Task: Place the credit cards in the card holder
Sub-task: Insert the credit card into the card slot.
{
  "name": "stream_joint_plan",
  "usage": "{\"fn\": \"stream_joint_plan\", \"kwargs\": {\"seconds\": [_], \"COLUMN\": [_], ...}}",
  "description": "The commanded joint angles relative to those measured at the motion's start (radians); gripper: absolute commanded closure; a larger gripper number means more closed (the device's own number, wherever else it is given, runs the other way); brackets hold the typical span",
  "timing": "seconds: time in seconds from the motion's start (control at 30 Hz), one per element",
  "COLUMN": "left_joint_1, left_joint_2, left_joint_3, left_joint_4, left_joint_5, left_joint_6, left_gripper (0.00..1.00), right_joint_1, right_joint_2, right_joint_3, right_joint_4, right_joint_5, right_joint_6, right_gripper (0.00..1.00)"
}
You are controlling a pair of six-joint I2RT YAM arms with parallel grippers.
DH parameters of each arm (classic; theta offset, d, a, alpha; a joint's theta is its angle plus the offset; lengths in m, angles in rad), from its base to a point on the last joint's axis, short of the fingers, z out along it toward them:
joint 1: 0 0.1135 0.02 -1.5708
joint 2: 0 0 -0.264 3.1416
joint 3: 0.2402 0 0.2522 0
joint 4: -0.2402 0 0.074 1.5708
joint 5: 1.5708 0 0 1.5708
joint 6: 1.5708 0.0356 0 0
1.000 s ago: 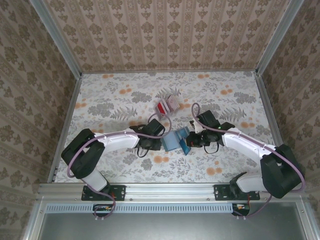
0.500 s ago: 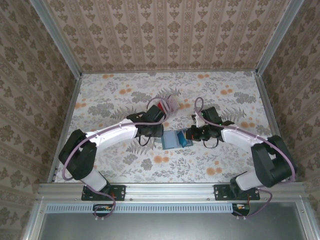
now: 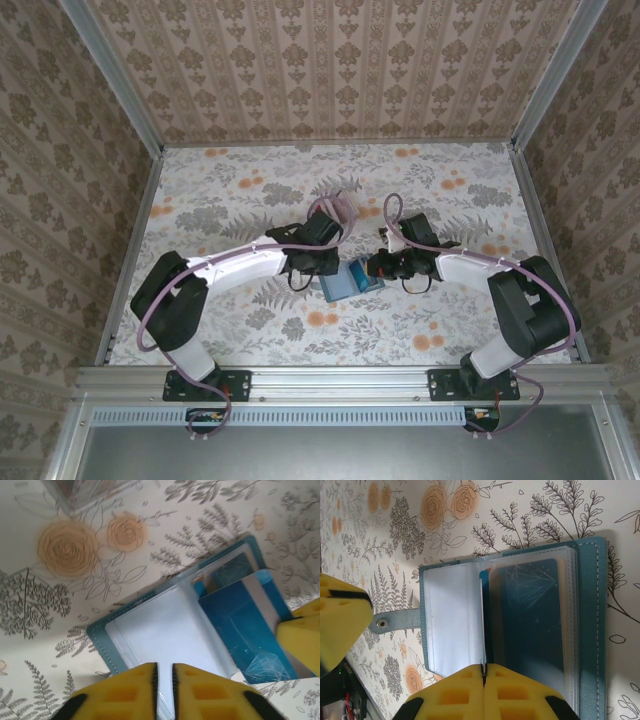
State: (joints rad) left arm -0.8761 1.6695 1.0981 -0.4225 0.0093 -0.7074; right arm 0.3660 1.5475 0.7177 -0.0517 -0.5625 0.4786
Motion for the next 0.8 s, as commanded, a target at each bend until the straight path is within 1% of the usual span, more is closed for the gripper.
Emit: {"fn": "stream_joint_plan", "kwargs": {"seconds": [0.0, 0.1, 0.37, 0.6, 0.77], "left_joint_1": [0.0, 0.007, 0.006, 0.008, 0.009], "left_joint_2": [0.011, 0.034, 0.114, 0.134, 0.143], "left_joint_3": [-0.046, -0.07, -0.091, -0.111, -0.118], "left_joint_4": [-0.006, -0.005, 0.026, 0.036, 0.039], "left_joint_5": [0.008, 0.008, 0.015, 0.007, 0.004], "left_joint_6": [-0.022, -0.027, -0.03, -0.032, -0.034], "left_gripper": [0.92, 0.93, 0.95, 0.99, 1.0], "right_joint_1": [-0.006, -0.006, -0.006, -0.005, -0.006], "right_joint_2": [-0.019, 0.018, 0.061, 0.083, 0.112], "right_joint_3": [-0.006, 0.005, 0.011, 0.016, 0.029], "right_joint_4": [0.015, 0.036, 0.05, 0.051, 0.052], "right_joint_5": [-0.038, -0.08, -0.096, -0.1, -0.099], "right_joint_6": [-0.001, 0.008, 0.011, 0.013, 0.018], "right_gripper": [0.95, 0.95, 0.95, 0.95, 0.95]}}
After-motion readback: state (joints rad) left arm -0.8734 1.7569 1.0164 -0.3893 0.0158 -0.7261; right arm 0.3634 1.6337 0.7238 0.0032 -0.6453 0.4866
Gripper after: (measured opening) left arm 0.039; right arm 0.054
